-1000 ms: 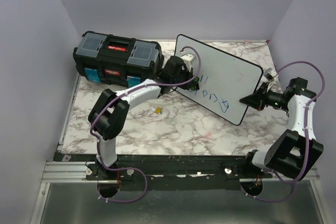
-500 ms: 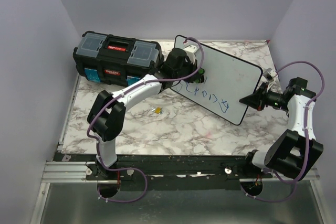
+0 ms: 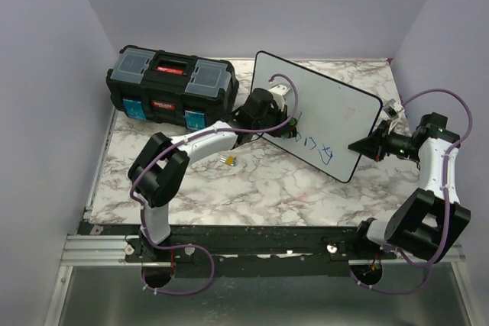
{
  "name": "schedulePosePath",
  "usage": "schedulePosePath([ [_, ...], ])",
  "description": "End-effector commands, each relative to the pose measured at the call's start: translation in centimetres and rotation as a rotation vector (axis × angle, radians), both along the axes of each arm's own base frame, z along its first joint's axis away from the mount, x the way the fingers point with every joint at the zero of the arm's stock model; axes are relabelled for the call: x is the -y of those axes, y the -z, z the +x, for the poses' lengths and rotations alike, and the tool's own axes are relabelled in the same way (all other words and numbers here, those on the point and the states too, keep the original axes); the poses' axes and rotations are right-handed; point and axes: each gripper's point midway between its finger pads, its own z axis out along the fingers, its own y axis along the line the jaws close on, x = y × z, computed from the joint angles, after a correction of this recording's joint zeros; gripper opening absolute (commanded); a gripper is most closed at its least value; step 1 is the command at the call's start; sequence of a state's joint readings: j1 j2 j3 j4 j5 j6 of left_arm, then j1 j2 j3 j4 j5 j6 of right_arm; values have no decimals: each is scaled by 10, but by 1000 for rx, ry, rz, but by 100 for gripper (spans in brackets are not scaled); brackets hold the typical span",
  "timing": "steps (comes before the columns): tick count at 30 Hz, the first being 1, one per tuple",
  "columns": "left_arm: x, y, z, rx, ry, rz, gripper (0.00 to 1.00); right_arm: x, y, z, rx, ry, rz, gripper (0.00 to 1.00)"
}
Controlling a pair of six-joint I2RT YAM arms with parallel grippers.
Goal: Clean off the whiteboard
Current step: Erase the whiteboard at the center of the board.
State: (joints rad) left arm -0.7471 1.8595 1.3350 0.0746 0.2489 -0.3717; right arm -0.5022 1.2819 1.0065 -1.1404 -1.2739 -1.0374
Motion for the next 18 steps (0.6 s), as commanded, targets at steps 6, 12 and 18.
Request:
schedulePosePath([
  [6, 7, -15, 2, 25, 15, 20, 0, -13, -4, -10, 9, -41, 20, 1],
  [12, 0, -58, 34, 90, -26, -4, 0, -13, -3, -9, 8, -42, 17, 1],
  [18, -1, -62, 37, 92, -19, 1, 0, -13, -3, -9, 7, -41, 19, 1],
])
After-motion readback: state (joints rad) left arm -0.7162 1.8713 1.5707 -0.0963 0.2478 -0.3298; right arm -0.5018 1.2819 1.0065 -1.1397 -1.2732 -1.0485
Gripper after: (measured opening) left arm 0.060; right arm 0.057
